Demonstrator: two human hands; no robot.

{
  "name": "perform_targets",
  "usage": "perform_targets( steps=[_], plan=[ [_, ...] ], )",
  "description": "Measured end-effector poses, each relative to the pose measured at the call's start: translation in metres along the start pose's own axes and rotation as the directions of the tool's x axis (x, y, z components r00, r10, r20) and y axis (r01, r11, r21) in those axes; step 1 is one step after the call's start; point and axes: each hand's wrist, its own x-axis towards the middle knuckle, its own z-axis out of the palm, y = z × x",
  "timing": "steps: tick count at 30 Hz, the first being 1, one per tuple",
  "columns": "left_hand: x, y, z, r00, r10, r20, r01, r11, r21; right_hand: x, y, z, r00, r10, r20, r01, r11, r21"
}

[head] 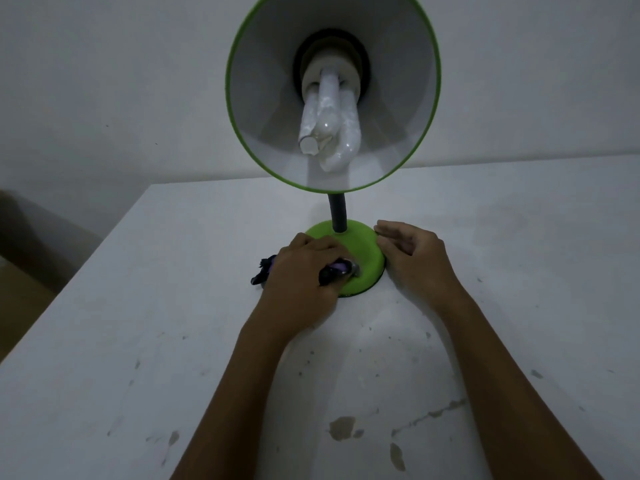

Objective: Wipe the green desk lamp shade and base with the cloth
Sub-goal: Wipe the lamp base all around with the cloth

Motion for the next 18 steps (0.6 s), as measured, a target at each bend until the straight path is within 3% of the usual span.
perform_targets(
  steps=[4, 7, 11, 18],
  plan=[
    [-0.005, -0.005, -0.003, 0.997, -0.062, -0.050, 0.057, 0.993, -0.099, -0.004, -0.001, 0.001, 1.000, -0.023, 0.005, 0.024, 0.999, -0.028],
    [-0.006, 0.011, 0.006, 0.987, -0.110, -0.117, 0.118, 0.991, 0.062, -0.006, -0.002, 0.003, 0.999, -0.041, -0.003, 0.040, 0.998, -0.047],
    [-0.005, 0.031, 0.015, 0.998, -0.027, -0.052, 0.038, 0.973, 0.227, -0.008, -0.003, 0.003, 0.999, -0.052, -0.004, 0.052, 0.997, -0.060],
    [-0.005, -0.001, -0.004, 0.999, -0.043, 0.009, 0.043, 0.999, 0.007, -0.008, -0.003, 0.002, 0.998, -0.070, 0.010, 0.070, 0.994, -0.085]
  ],
)
